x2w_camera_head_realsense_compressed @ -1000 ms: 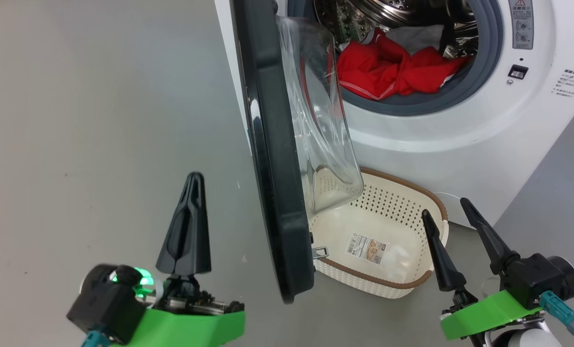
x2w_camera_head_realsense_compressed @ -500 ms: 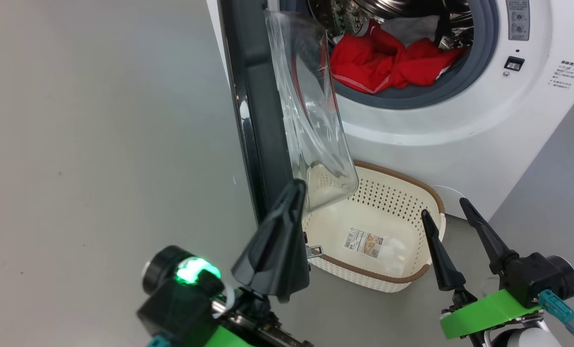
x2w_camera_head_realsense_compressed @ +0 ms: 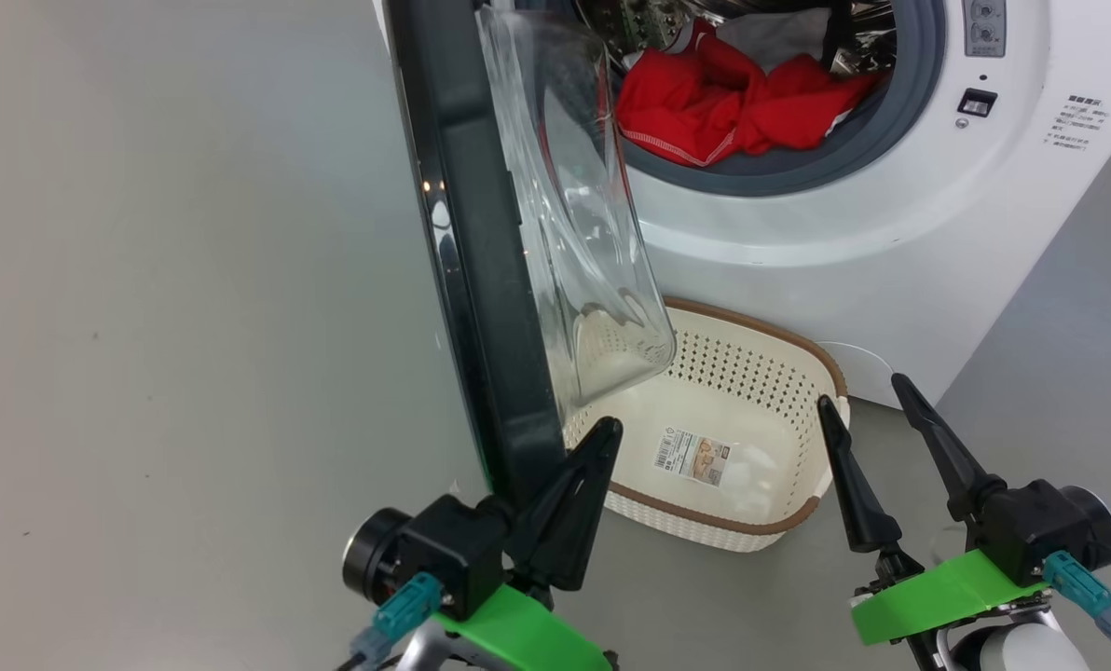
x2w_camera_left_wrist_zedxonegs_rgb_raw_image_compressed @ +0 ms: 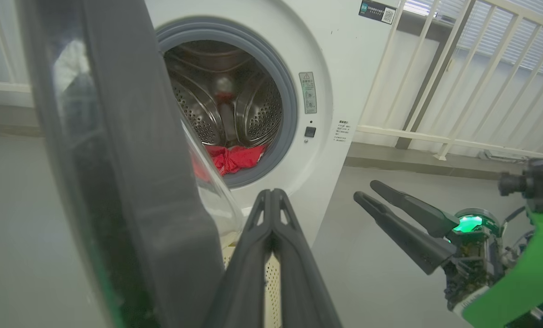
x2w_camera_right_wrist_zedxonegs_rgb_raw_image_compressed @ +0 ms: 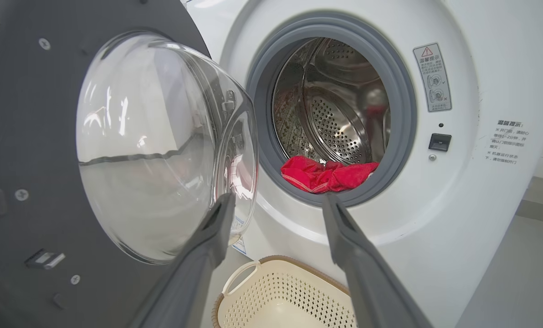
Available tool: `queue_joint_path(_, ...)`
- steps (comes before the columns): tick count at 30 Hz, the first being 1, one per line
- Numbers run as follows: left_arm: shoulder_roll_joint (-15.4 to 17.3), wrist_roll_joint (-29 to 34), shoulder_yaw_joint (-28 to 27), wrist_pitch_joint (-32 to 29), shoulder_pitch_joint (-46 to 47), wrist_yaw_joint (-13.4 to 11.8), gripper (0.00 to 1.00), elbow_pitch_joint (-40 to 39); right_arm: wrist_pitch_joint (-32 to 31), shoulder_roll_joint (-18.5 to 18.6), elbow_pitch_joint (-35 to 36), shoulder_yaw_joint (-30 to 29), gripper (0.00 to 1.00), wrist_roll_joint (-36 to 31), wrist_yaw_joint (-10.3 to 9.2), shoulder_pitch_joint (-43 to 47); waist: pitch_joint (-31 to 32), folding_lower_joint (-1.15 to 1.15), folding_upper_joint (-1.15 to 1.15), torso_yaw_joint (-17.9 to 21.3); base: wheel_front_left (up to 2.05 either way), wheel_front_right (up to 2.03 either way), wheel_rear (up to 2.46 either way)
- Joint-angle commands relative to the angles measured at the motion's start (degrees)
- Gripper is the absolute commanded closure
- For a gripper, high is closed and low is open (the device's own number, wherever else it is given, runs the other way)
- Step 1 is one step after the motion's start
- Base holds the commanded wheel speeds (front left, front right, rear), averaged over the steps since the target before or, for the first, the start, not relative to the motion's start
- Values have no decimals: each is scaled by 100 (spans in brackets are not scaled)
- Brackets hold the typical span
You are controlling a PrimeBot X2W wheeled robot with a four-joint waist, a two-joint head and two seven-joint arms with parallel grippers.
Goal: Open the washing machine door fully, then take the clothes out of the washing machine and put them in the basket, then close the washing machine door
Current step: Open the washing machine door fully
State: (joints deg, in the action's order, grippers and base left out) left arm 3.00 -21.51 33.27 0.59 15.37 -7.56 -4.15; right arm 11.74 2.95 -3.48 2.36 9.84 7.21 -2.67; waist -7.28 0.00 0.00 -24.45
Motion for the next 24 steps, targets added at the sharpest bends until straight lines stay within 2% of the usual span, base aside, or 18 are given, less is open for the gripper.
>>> queue_joint_path(1,30,46,-157,39,213,-19,100,-62,64,-7,123,122,0,50,28,-213,7,0,0,14,0,0,0)
queue_joint_path(9,55,191,-260,137,271,-276,100,369,86,-7,97,100,0,60,28,-225,23,0,0,23,0,0,0)
queue_joint_path(17,156,199,-418,88,122,-535,100,406,97,-7,48,104,0,108,28,-148,152,0,0,-136,0,0,0)
queue_joint_path(24,293,134,-557,65,-85,-667,100,266,119,-7,3,144,0,177,28,-82,247,0,0,-336,0,0,0)
